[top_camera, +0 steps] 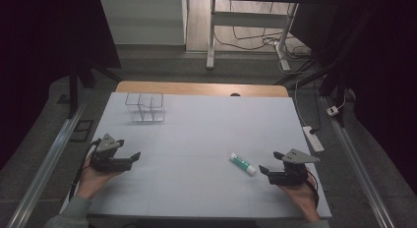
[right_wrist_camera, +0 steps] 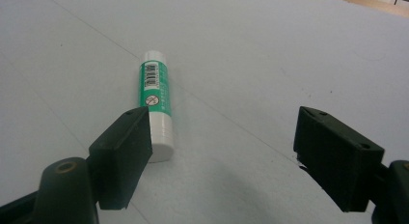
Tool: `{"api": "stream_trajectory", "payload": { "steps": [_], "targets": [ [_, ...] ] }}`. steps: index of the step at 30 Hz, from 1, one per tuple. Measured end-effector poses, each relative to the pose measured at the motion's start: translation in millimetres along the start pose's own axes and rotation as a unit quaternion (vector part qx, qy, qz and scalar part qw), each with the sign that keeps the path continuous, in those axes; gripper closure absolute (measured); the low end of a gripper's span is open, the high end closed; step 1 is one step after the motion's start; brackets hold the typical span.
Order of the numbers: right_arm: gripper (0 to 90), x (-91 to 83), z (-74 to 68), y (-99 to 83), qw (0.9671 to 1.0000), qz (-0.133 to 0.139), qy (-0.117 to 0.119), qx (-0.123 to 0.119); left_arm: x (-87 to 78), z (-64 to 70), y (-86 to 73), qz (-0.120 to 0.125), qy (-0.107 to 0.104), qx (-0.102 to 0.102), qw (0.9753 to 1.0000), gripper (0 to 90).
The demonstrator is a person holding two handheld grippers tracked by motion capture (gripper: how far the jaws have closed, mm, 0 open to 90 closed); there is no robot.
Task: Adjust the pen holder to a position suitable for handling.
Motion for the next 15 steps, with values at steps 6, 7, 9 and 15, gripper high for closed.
{"api": "stream_trajectory", "payload": {
  "steps": [6, 7, 9, 15],
  "targets": [
    [21.3, 1.1, 0.4, 0.1, 1.0000, 0.001, -0.001, 0.002, 1.8, -8.3, 11.1, 0.004, 0.005, -0.004, 1.0000, 20.9],
    [21.3, 1.3, 0.6, 0.1, 1.0000, 0.000, -0.001, 0.002, 2.4, -10.0, 12.4, 0.004, 0.006, -0.005, 1.0000, 21.3],
    [21.3, 1.4, 0.8, 0.2, 1.0000, 0.002, -0.001, 0.003, 3.7, -13.3, 14.1, 0.002, 0.008, -0.008, 0.9999, 21.5],
    [21.3, 2.4, 1.5, -0.2, 1.0000, -0.002, -0.003, 0.003, 7.2, -26.5, 12.3, -0.006, 0.016, -0.024, 0.9996, 22.1]
  ]
}}
Point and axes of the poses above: each handheld gripper's, and its own axes: x roughly forward along the jaws, y roughly out of its top, z roughly to its right, the point moved 9 cm from there along x, roughly forward along the jaws, and after that the axes turned 13 degrees about -z, right-handed, at the moved point
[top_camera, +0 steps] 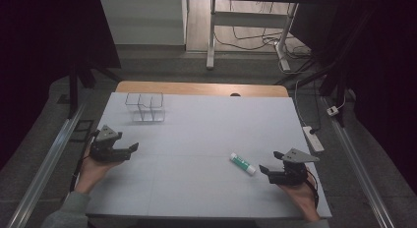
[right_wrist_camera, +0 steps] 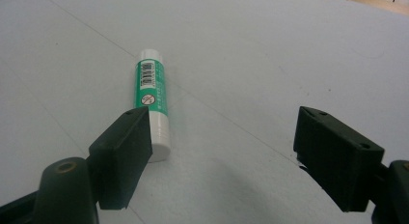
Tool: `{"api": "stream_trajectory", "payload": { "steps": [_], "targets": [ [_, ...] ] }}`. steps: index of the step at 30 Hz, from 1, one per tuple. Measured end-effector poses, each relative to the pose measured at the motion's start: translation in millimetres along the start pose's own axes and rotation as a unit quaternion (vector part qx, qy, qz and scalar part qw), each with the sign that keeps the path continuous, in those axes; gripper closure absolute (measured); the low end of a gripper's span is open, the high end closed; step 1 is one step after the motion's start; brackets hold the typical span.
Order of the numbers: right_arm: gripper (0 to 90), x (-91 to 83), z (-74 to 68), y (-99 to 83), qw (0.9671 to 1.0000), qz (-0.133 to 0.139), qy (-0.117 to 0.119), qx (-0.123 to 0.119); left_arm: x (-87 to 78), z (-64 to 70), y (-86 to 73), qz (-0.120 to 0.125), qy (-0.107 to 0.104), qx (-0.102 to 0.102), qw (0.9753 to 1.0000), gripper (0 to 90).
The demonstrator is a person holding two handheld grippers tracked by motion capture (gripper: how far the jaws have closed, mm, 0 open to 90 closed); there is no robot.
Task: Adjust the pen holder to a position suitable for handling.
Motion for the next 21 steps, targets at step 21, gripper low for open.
{"api": "stream_trajectory", "payload": {
  "steps": [21],
  "targets": [
    [21.4, 1.1, 0.4, -0.3, 1.0000, -0.002, 0.000, 0.001, 9.5, -47.3, -2.5, -0.016, 0.031, -0.054, 0.9979, 27.1]
  ]
}}
Point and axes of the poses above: each handheld gripper's, and its own axes: x roughly forward along the jaws, y roughly out of its top, z roughly to its right, the point moved 9 cm from there along x, roughly forward along the jaws, and after that the axes turned 13 degrees about -z, right-handed, at the moved point
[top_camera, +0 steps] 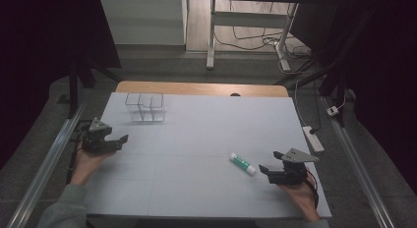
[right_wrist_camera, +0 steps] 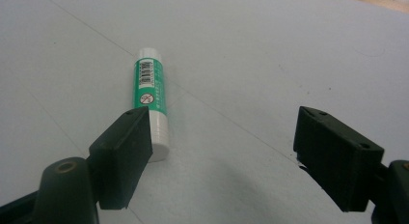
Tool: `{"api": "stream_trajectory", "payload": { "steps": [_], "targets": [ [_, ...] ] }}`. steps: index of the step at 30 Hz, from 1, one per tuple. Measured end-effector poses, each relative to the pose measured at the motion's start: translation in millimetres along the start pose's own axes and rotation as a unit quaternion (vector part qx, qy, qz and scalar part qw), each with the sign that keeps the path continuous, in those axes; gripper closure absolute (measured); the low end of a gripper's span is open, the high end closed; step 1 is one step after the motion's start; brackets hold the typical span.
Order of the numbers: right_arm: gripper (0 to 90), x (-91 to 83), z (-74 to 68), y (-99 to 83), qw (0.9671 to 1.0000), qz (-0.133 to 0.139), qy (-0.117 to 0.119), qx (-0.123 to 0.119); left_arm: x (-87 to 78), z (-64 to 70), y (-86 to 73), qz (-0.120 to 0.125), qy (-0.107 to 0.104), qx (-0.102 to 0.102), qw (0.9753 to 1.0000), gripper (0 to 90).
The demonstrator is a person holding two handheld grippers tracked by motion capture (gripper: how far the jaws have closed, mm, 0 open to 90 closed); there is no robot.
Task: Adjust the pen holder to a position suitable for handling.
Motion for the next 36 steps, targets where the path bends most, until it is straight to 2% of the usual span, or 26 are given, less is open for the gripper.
{"api": "stream_trajectory", "payload": {
  "steps": [6, 14, 20, 25, 31, 36],
  "targets": [
    [21.5, 1.0, 0.4, -0.8, 1.0000, -0.005, -0.001, 0.000, 4.3, -14.2, 6.1, 0.004, 0.005, -0.011, 0.9999, 30.3],
    [21.6, 1.9, 1.3, -1.6, 1.0000, -0.008, -0.005, 0.001, 13.3, -18.7, 14.3, -0.002, 0.006, -0.007, 1.0000, 32.7],
    [21.9, 1.5, 0.3, -1.3, 1.0000, -0.004, -0.004, 0.002, 12.5, -27.3, 28.9, 0.004, 0.015, -0.005, 0.9999, 34.0],
    [21.9, 1.3, 1.2, -1.3, 1.0000, -0.002, -0.001, 0.004, 18.3, -31.8, 39.8, -0.006, 0.023, -0.002, 0.9997, 34.3],
    [22.2, 0.2, 0.6, -0.7, 1.0000, 0.000, -0.003, 0.001, 22.9, -37.5, 48.2, -0.016, 0.020, -0.008, 0.9996, 36.1],
    [22.3, 0.0, 0.7, -0.5, 1.0000, 0.001, 0.001, 0.002, 20.1, -44.5, 55.1, -0.013, 0.020, -0.015, 0.9996, 39.2]
  ]
}}
Point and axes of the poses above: each handheld gripper's, and its own axes: x roughly forward along the jaws, y roughly out of its top, z roughly to its right, the point moved 9 cm from there along x, roughly forward along the jaws, and after that the axes turned 13 degrees about -z, right-handed, at the moved point
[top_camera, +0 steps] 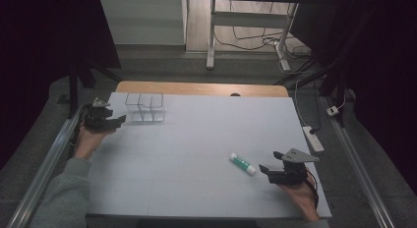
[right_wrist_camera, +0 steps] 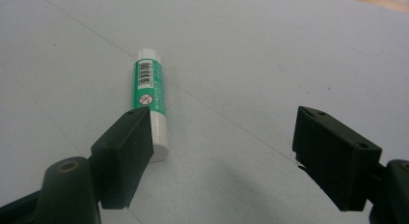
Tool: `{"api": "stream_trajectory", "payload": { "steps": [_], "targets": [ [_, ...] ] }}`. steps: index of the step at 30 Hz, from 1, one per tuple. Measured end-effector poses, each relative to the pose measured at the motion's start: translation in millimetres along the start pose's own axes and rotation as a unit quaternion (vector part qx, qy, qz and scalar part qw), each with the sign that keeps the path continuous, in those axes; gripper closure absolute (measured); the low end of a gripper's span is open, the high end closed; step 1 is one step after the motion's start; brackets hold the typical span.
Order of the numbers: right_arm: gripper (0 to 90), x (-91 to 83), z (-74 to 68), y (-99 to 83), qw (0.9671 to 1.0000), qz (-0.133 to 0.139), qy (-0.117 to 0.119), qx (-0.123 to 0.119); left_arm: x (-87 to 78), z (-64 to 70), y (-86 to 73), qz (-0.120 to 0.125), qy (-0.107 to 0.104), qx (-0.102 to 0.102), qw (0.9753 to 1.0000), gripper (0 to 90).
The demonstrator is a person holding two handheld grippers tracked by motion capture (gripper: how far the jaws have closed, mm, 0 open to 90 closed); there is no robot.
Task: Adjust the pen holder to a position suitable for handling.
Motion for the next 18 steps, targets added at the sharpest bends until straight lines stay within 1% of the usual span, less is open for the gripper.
{"api": "stream_trajectory", "payload": {
  "steps": [2, 3, 5, 6, 7, 8, 9, 11, 14, 15, 16, 17, 18],
  "targets": [
    [22.3, 0.0, 0.0, 0.0, 1.0000, 0.000, 0.000, 0.001, -0.2, -4.2, 2.2, 0.003, -0.002, -0.008, 1.0000, 41.4],
    [22.3, -0.2, 0.0, 0.0, 1.0000, 0.000, -0.001, 0.001, 0.2, -6.4, 3.1, 0.005, -0.004, -0.010, 0.9999, 45.7],
    [22.3, 0.0, -0.3, 0.3, 1.0000, 0.002, 0.000, 0.001, 2.0, -15.6, 6.4, 0.011, 0.009, -0.023, 0.9996, 52.3],
    [22.3, 0.0, -0.3, 0.2, 1.0000, 0.001, 0.000, 0.001, 2.5, -18.2, 7.9, 0.012, 0.010, -0.028, 0.9995, 55.2],
    [22.4, 0.1, -0.2, 0.1, 1.0000, 0.001, 0.001, 0.001, 2.5, -18.2, 7.9, 0.012, 0.010, -0.028, 0.9995, 58.1],
    [22.3, 0.0, 0.1, -0.2, 1.0000, -0.001, -0.001, 0.001, 4.0, -22.1, 11.0, 0.013, 0.009, -0.032, 0.9994, 60.6],
    [22.4, 0.4, 0.1, -0.2, 1.0000, -0.001, 0.000, 0.002, 4.0, -22.1, 11.0, 0.013, 0.009, -0.032, 0.9994, 63.4],
    [22.4, 0.8, 0.2, -0.5, 1.0000, -0.002, 0.000, 0.003, 8.2, -27.2, 14.2, 0.010, 0.010, -0.033, 0.9994, 69.1],
    [22.4, 1.2, 0.3, -0.8, 1.0000, -0.002, 0.001, 0.003, 13.9, -29.2, 17.6, 0.007, -0.007, -0.039, 0.9992, 79.4],
    [22.4, 1.3, 0.3, -0.7, 1.0000, -0.002, 0.001, 0.004, 15.9, -29.3, 19.0, 0.006, -0.011, -0.040, 0.9991, 83.3],
    [22.4, 1.3, 0.7, -0.9, 1.0000, -0.003, 0.001, 0.003, 15.9, -29.3, 19.0, 0.006, -0.011, -0.040, 0.9991, 86.3],
    [22.4, 1.2, 1.1, -1.1, 1.0000, -0.003, -0.001, 0.004, 19.8, -28.7, 22.3, 0.006, -0.017, -0.039, 0.9991, 88.6],
    [22.4, 1.2, 1.3, -1.2, 1.0000, -0.004, -0.001, 0.004, 21.7, -27.9, 24.2, 0.007, -0.019, -0.039, 0.9990, 88.8]
  ]
}}
Point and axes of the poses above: each handheld gripper's, and its own axes: x roughly forward along the jaws, y roughly out of its top, z roughly to its right, the point moved 9 cm from there along x, roughly forward along the jaws, and after that the axes turned 13 degrees about -z, right-handed, at the moved point
